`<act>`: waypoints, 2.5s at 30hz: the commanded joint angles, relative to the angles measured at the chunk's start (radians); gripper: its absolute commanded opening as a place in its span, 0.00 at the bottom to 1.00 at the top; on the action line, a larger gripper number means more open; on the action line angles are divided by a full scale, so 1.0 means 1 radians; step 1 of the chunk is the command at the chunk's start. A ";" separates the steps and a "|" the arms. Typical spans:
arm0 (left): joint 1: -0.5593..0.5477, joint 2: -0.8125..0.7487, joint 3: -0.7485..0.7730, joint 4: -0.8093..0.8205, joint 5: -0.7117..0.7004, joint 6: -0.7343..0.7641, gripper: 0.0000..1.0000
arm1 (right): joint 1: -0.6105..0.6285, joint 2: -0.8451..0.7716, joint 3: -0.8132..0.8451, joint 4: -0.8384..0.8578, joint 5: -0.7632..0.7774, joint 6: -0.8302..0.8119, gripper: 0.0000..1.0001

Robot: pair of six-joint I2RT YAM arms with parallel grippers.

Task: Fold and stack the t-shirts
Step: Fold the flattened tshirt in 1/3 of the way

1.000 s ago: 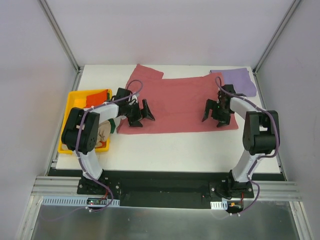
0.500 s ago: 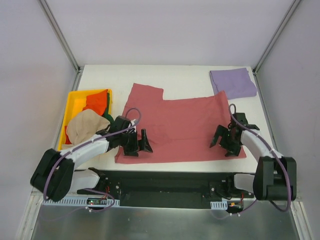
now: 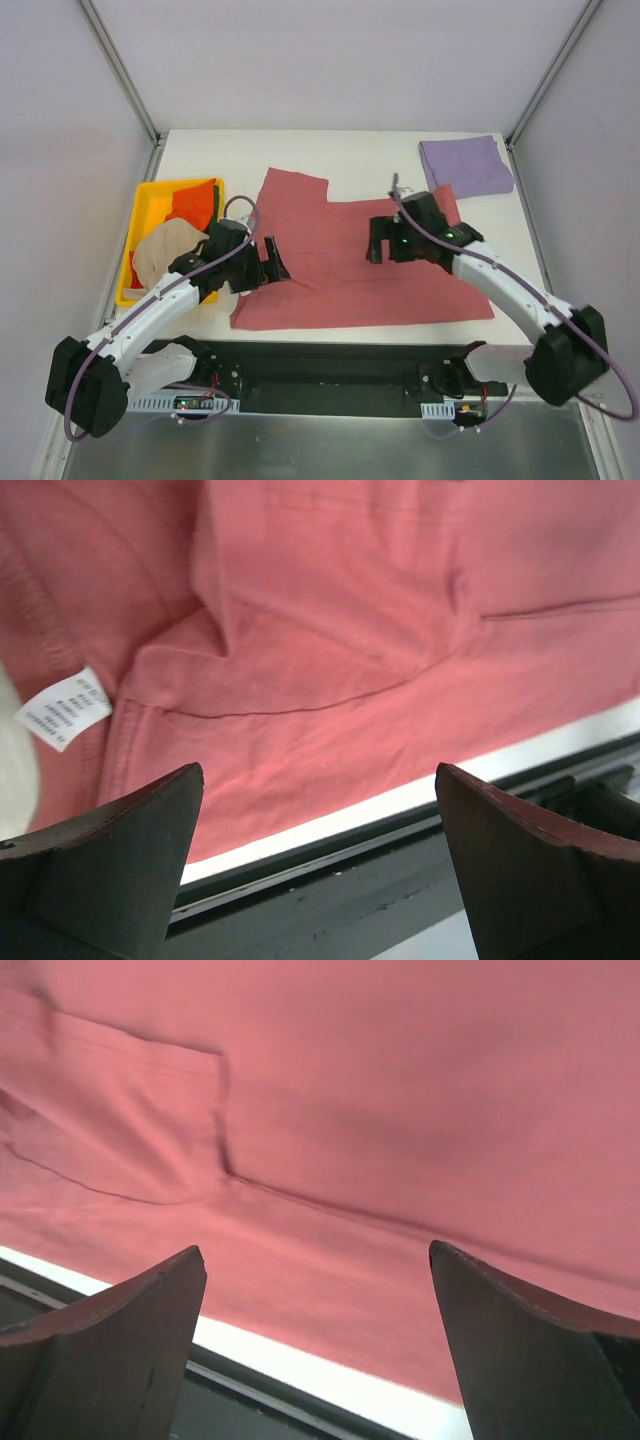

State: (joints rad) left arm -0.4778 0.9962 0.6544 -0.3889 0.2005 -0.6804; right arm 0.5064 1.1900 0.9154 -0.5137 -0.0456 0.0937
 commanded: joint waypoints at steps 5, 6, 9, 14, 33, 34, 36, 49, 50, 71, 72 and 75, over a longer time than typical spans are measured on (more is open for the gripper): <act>0.024 0.091 -0.039 -0.025 -0.046 0.016 0.99 | 0.228 0.503 0.434 0.087 0.018 -0.043 0.99; 0.027 0.097 -0.048 -0.025 -0.050 0.012 0.99 | 0.241 0.564 0.491 0.066 0.026 -0.048 0.97; 0.031 0.111 -0.074 -0.027 -0.073 0.001 0.99 | 0.268 0.696 0.595 0.000 0.081 -0.041 0.91; 0.031 0.136 -0.102 -0.025 -0.107 -0.010 0.99 | 0.294 0.824 0.675 -0.041 0.082 -0.041 0.79; 0.031 0.136 -0.154 -0.027 -0.144 -0.021 0.99 | 0.331 0.919 0.701 -0.066 0.170 -0.038 0.29; 0.031 0.134 -0.154 -0.027 -0.145 -0.021 0.99 | 0.334 0.918 0.706 -0.071 0.185 -0.037 0.23; 0.031 0.134 -0.154 -0.027 -0.147 -0.021 0.99 | 0.339 0.915 0.711 -0.086 0.211 -0.034 0.17; 0.031 0.125 -0.173 -0.039 -0.165 -0.022 0.99 | 0.345 0.875 0.715 -0.111 0.411 -0.015 0.03; 0.031 0.124 -0.173 -0.041 -0.162 -0.024 0.99 | 0.345 0.873 0.717 -0.115 0.429 -0.012 0.02; 0.031 0.065 -0.211 -0.076 -0.122 -0.059 0.99 | 0.339 0.847 0.726 -0.216 0.602 0.100 0.24; 0.031 0.064 -0.211 -0.074 -0.121 -0.059 0.99 | 0.337 0.844 0.726 -0.230 0.628 0.110 0.32; 0.031 0.067 -0.213 -0.074 -0.119 -0.067 0.99 | 0.330 0.824 0.724 -0.244 0.691 0.127 0.49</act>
State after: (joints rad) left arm -0.4561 1.0523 0.4843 -0.3706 0.0944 -0.7261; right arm 0.8463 2.1017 1.6009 -0.6949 0.5293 0.1730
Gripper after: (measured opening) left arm 0.990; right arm 0.377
